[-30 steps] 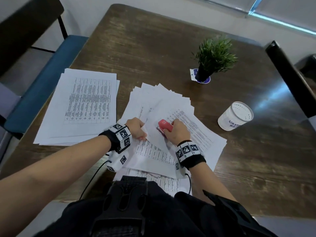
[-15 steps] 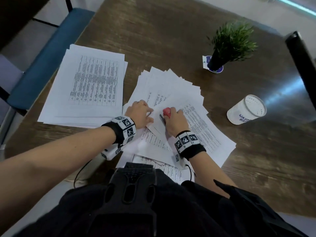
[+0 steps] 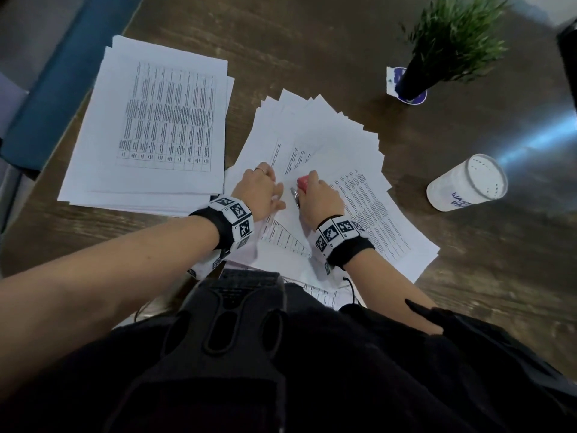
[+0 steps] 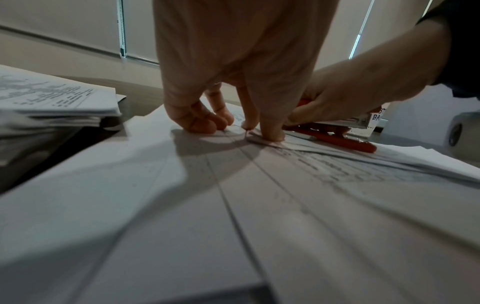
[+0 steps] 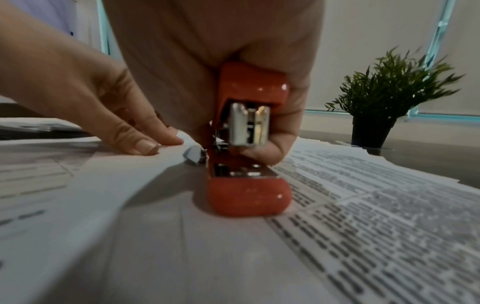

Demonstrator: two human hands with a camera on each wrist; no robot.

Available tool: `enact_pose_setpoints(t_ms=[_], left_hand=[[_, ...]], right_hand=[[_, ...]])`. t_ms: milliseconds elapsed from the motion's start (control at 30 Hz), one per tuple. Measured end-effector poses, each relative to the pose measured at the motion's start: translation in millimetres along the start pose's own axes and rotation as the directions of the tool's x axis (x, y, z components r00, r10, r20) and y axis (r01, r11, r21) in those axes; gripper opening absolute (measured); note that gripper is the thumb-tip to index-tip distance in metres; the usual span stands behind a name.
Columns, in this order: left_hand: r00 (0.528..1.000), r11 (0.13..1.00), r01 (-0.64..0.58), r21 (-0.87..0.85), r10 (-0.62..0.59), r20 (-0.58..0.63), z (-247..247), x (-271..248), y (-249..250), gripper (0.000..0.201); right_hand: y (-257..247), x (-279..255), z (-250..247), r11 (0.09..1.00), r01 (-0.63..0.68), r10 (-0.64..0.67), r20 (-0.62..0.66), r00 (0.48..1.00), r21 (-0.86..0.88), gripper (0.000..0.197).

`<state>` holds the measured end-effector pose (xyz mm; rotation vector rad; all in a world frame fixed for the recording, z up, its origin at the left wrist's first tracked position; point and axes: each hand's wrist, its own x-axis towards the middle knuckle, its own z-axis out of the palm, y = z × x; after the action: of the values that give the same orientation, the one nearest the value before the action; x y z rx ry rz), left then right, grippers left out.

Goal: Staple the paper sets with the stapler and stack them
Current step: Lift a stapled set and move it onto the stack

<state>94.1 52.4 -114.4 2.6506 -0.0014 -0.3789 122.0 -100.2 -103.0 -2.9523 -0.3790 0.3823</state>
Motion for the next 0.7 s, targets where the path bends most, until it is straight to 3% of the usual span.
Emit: enact_pose_setpoints(t_ms=[100,200,467,633,700], left_hand=[[0.999,0.994,0.053,-0.097,-0.052,0.012,3,3,1,0.033],[0.997,0.995,0.057,-0.078,-0.054,0.048,3,6,0,0.033],[0.998,0.99,0.065,-0.122,-0.061,0.035,0,2,4,0.013],[0.996,0.968,0.091,-0.234,-0.092,0.007,1,2,5,0.014],[0.995,0.972,0.103,-0.211,-0.103,0.012,0,2,6,0.021]], right_hand=[[5,5,-3,0.993,0.104,-0.107,-0.054,0.993,-0.055,0.026],[10,13,-12,0.972,0.199,-0.202,-0.013,0.979,-0.125,0.027],[-8,10,-2,0.999,-0.023,0.023,0.009,1.0,-0.038,0.032],[0,19,-3,0.981,0.144,-0.149,-0.025,0.989,-0.129,0.027],[-2,23,-3,0.986,0.128,-0.131,-0.023,0.991,-0.102,0.028]])
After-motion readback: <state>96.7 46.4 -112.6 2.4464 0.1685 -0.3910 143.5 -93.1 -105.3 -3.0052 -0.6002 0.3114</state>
